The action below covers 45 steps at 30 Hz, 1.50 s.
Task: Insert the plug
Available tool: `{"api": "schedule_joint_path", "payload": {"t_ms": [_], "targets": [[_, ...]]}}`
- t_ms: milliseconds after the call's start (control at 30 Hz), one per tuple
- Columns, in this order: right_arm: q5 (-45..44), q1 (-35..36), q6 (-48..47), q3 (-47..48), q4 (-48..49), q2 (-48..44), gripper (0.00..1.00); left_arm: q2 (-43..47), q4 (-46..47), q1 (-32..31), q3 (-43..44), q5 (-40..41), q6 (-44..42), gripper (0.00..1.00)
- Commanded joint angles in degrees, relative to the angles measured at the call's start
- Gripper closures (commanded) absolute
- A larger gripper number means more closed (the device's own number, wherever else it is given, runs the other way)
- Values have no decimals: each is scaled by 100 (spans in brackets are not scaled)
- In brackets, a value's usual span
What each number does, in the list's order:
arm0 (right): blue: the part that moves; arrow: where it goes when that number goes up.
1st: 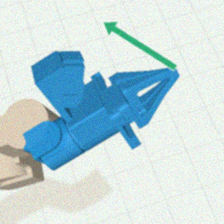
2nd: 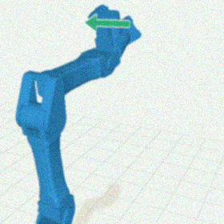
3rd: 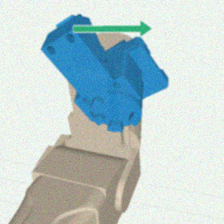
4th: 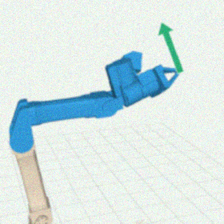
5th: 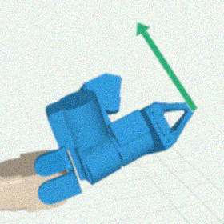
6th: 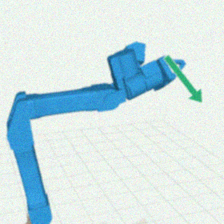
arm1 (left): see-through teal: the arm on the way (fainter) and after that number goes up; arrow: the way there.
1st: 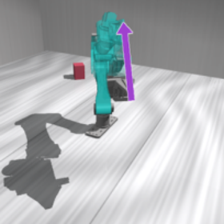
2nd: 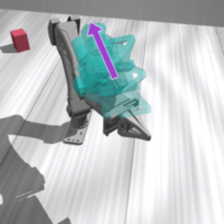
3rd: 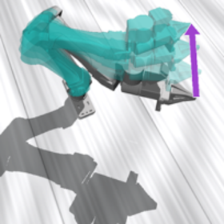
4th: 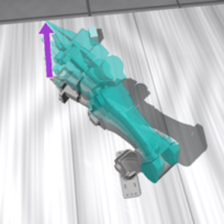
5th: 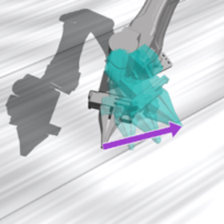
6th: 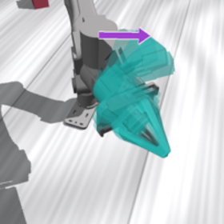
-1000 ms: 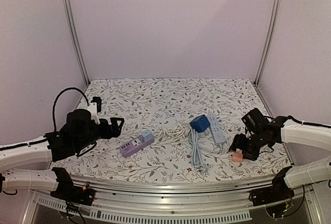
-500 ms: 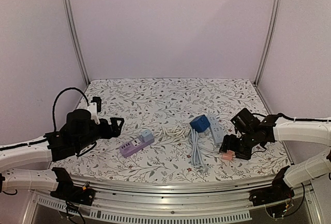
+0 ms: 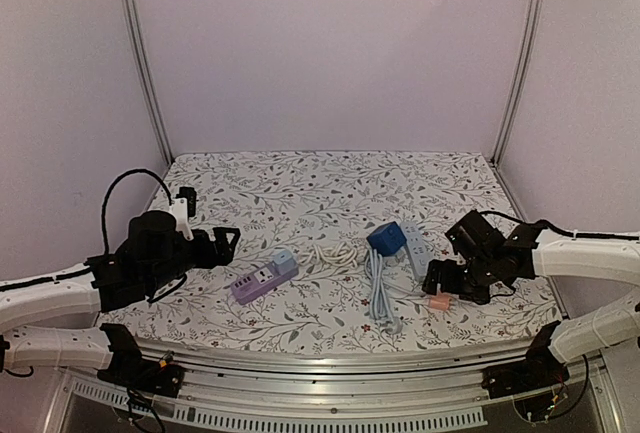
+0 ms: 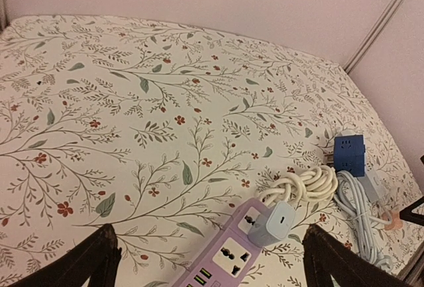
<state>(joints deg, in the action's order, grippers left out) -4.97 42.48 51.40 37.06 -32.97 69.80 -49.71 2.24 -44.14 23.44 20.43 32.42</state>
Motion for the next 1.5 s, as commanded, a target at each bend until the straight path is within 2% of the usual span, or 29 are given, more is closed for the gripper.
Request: {"api": "schedule_joint_path", "payload": {"t_ms": [0, 267, 467, 667, 733, 800, 1133, 1300, 1467], "targets": [[-130, 24, 244, -44, -66, 146, 3, 67, -92, -51, -24, 5, -90, 4], [355, 31, 285, -225, 334, 149, 24, 63, -107, -51, -24, -21, -89, 4], [639, 29, 181, -199, 376, 355, 32, 18, -86, -51, -16, -14, -108, 4], [530, 28, 155, -165, 251, 447, 39, 9, -78, -51, -15, -25, -106, 4], [304, 36, 136, -137, 202, 521, 46, 12, -75, -51, -15, -34, -109, 4], [154, 66, 132, -72, 93, 675, 49, 14, -62, -51, -23, -37, -110, 4], [-296, 260, 186, 185, -230, 1198, 51, 23, -60, -46, -32, -17, -116, 4], [-333, 257, 191, 212, -298, 1108, 66, 23, -48, -51, -37, -25, -109, 4], [-254, 264, 94, 337, -406, 747, 74, -19, 35, -51, -42, -198, -130, 4]]}}
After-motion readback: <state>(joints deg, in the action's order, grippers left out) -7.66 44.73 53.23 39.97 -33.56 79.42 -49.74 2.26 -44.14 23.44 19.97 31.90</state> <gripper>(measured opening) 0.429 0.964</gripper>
